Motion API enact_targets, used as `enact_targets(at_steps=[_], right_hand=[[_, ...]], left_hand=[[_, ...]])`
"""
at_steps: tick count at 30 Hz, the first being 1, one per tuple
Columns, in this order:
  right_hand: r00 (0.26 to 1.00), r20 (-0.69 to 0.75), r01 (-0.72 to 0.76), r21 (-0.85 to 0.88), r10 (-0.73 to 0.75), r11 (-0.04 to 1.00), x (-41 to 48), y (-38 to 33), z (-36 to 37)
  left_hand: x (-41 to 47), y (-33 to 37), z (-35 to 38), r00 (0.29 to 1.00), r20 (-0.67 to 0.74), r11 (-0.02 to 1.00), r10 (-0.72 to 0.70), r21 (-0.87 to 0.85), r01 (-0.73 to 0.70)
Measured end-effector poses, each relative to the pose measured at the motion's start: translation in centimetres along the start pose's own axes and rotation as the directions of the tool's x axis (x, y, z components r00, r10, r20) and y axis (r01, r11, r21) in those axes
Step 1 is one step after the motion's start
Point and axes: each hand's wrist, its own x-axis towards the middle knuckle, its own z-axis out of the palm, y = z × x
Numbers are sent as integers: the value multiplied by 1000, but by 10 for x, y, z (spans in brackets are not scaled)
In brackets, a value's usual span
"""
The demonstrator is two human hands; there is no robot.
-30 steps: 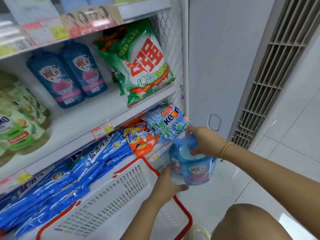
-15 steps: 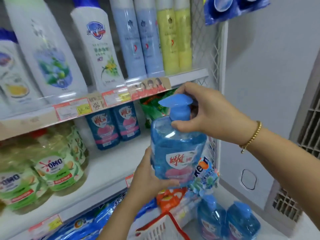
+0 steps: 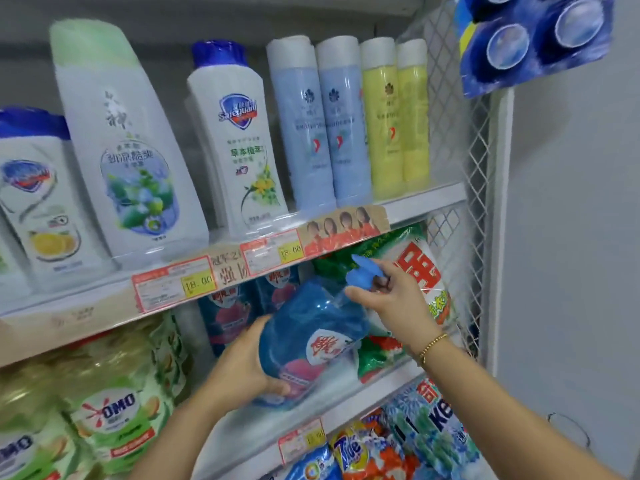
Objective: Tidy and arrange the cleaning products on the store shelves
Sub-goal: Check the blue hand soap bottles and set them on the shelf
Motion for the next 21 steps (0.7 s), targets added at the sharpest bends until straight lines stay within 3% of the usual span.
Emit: enact_targets(at_steps=[5, 10, 14, 17, 21], right_hand=[[998, -18, -59, 143, 62, 988, 39, 18, 29], [996, 58, -78, 217, 67, 973, 61, 26, 70], [991, 105, -95, 115, 83, 989, 45, 43, 87], [973, 166, -168, 38, 159, 985, 26, 58, 100], [980, 133, -151, 13, 148, 988, 24, 59, 114]], left_hand=[[22, -24, 0, 996, 34, 995, -79, -61, 81], [17, -41, 6, 973, -156, 969, -170, -206, 136], [9, -56, 16, 930, -300, 950, -212, -284, 126], [5, -62, 21, 920, -305, 918, -245, -378, 119], [4, -64, 21, 916, -277, 886, -290, -439, 148]])
